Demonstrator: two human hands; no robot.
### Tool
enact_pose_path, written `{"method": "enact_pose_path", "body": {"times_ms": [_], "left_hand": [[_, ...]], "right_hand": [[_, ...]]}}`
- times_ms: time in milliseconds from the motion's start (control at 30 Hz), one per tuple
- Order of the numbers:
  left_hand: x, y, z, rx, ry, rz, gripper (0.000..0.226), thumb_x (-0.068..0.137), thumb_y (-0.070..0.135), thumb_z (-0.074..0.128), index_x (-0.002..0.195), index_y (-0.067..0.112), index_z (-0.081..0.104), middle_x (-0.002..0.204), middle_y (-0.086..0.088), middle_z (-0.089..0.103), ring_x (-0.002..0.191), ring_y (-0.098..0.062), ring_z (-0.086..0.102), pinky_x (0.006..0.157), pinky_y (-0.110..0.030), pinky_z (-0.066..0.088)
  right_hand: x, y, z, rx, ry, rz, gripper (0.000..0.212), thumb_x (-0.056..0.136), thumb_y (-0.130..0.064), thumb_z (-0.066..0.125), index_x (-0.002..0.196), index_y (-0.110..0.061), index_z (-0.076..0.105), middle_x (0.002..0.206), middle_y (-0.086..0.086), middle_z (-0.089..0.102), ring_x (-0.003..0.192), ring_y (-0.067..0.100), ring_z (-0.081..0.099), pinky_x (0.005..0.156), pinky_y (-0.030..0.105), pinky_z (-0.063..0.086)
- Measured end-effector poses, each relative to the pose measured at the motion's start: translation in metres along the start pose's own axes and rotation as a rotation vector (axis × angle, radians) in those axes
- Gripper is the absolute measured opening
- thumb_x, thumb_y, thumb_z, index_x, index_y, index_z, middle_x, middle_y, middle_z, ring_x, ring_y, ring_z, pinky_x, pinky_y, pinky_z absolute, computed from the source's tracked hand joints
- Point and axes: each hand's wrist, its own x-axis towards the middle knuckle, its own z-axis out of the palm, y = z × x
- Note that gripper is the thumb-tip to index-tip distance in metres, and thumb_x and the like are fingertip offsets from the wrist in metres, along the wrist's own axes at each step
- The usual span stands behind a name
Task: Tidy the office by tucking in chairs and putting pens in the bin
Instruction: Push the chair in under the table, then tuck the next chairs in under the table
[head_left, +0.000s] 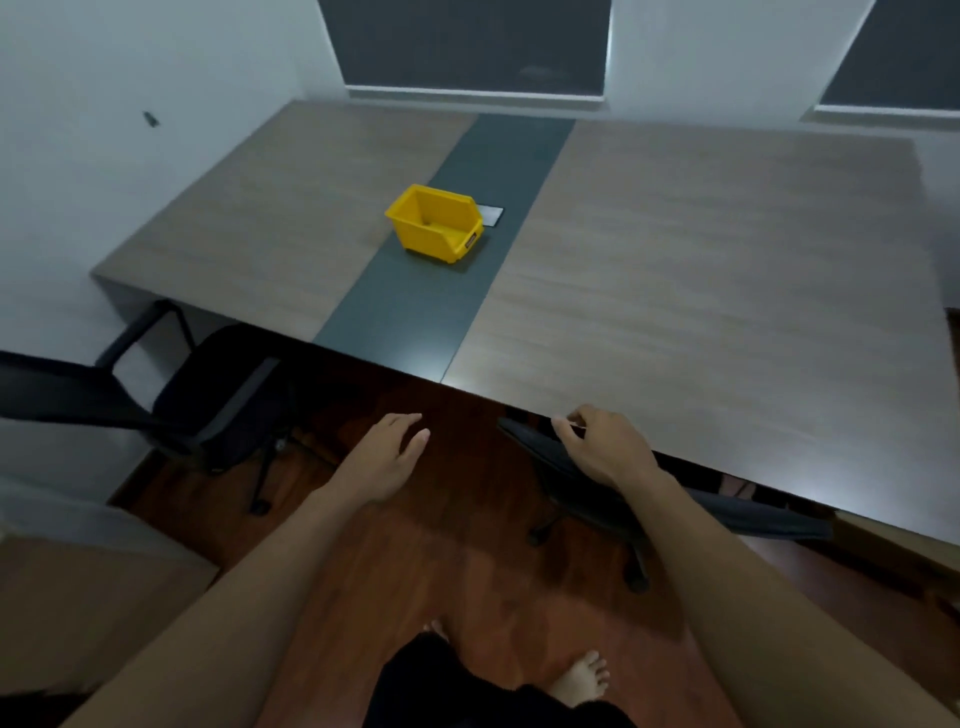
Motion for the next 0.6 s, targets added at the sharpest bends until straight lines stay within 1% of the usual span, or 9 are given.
{"method": "enact_pose_path", "body": {"times_ms": [100,167,200,300,433,500,600], "left_hand": [[-0.016,-0.031,-0.021,-0.036,0.048,-0.058,0.059,0.112,0.052,0.041,0.160,0.018,0.047,0.161,-0.004,0.050,0.149,-0.020,0.048,0.122,-0.037,0.040],[-0.028,-0.052,-0.034,-0.043,0.075,-0.090,0.058,0.112,0.052,0.040,0.160,0.019,0.046,0.161,-0.002,0.050,0.148,-0.018,0.048,0.120,-0.034,0.040],[-0.034,-0.064,-0.041,-0.046,0.088,-0.105,0.058,0.112,0.052,0.040,0.160,0.020,0.046,0.160,-0.001,0.050,0.148,-0.017,0.048,0.119,-0.032,0.039],[-0.049,-0.102,-0.060,-0.074,0.109,-0.138,0.057,0.112,0.051,0.041,0.159,0.019,0.048,0.158,0.000,0.052,0.147,-0.017,0.049,0.117,-0.030,0.039],[-0.068,-0.168,-0.088,-0.084,0.124,-0.179,0.057,0.112,0.052,0.040,0.157,0.020,0.051,0.157,0.001,0.053,0.146,-0.016,0.049,0.115,-0.028,0.038],[-0.079,-0.202,-0.105,-0.091,0.123,-0.201,0.056,0.112,0.051,0.040,0.156,0.019,0.052,0.157,0.000,0.054,0.146,-0.017,0.049,0.116,-0.029,0.038],[-0.096,-0.253,-0.129,-0.129,0.133,-0.213,0.055,0.112,0.051,0.040,0.155,0.019,0.053,0.155,-0.001,0.054,0.144,-0.018,0.051,0.119,-0.035,0.041]], "right_hand": [[0.010,-0.041,0.015,-0.002,-0.004,-0.070,0.063,0.107,-0.062,0.044,0.143,-0.014,0.061,0.133,0.009,0.070,0.116,0.030,0.067,0.099,0.048,0.058],[0.016,-0.070,0.027,-0.026,0.005,-0.115,0.066,0.106,-0.064,0.044,0.148,-0.015,0.057,0.142,0.009,0.066,0.128,0.030,0.062,0.107,0.050,0.053],[0.018,-0.085,0.033,-0.046,0.017,-0.136,0.067,0.106,-0.065,0.044,0.148,-0.015,0.057,0.143,0.008,0.066,0.131,0.030,0.061,0.109,0.051,0.051],[0.025,-0.133,0.054,-0.084,0.029,-0.190,0.064,0.105,-0.064,0.044,0.144,-0.016,0.060,0.138,0.007,0.069,0.127,0.030,0.063,0.107,0.052,0.052],[0.033,-0.200,0.092,-0.110,0.008,-0.227,0.069,0.104,-0.067,0.042,0.150,-0.018,0.057,0.146,0.004,0.065,0.135,0.027,0.059,0.112,0.051,0.050],[0.034,-0.235,0.112,-0.126,-0.008,-0.235,0.069,0.104,-0.067,0.041,0.151,-0.019,0.055,0.148,0.003,0.063,0.138,0.026,0.057,0.114,0.051,0.049],[0.037,-0.285,0.142,-0.127,-0.033,-0.246,0.065,0.106,-0.065,0.043,0.152,-0.020,0.054,0.149,0.003,0.062,0.139,0.025,0.056,0.115,0.049,0.047]]}}
